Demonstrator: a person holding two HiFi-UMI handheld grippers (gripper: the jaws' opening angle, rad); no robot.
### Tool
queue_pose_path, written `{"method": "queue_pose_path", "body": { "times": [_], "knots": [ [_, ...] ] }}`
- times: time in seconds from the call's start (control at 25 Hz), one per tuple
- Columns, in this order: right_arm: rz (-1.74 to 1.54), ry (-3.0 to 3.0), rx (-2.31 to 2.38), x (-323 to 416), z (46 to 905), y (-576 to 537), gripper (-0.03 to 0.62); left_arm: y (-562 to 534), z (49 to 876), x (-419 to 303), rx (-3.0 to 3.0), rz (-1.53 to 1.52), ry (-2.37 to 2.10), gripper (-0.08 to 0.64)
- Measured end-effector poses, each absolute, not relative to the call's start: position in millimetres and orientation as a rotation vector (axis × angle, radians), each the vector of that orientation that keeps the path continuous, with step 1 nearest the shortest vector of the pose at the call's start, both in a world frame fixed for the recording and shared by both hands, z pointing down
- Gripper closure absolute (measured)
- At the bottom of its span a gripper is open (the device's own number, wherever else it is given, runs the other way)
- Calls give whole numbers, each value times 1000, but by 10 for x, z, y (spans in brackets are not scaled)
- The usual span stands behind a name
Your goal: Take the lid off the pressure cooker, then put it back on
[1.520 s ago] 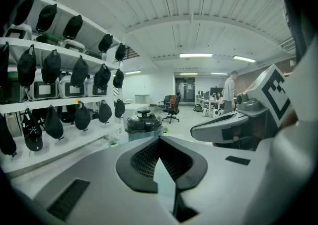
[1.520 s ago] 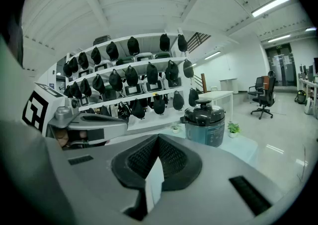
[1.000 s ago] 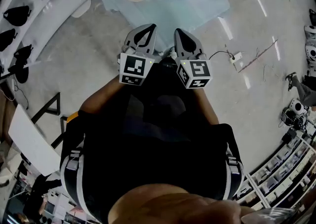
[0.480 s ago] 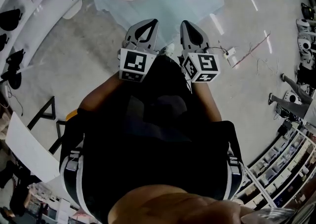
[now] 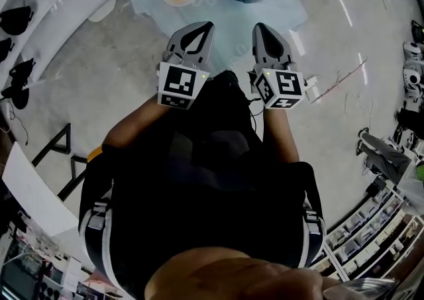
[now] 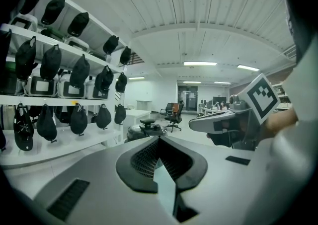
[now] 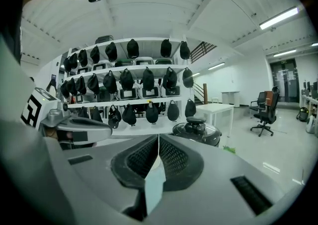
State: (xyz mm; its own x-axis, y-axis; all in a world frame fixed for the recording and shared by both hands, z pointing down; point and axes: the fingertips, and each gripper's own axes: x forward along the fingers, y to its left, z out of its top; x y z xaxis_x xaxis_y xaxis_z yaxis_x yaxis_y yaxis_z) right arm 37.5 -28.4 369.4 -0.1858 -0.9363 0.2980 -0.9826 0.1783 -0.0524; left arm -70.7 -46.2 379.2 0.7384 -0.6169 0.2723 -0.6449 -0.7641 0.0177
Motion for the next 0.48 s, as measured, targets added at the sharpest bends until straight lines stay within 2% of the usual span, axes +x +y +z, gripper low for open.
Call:
{"method": "queue_pose_path", "body": {
  "times": [0.32,0.48],
  "knots": [
    [316,-2375,1621,947,3672,-1020,572,-1101,3674,-42,2728,371,-1190,553],
    [276,-2436,1486,1191,3653,-1428,530,-1436,3665,246,2681,391,-1277,552]
  ]
}}
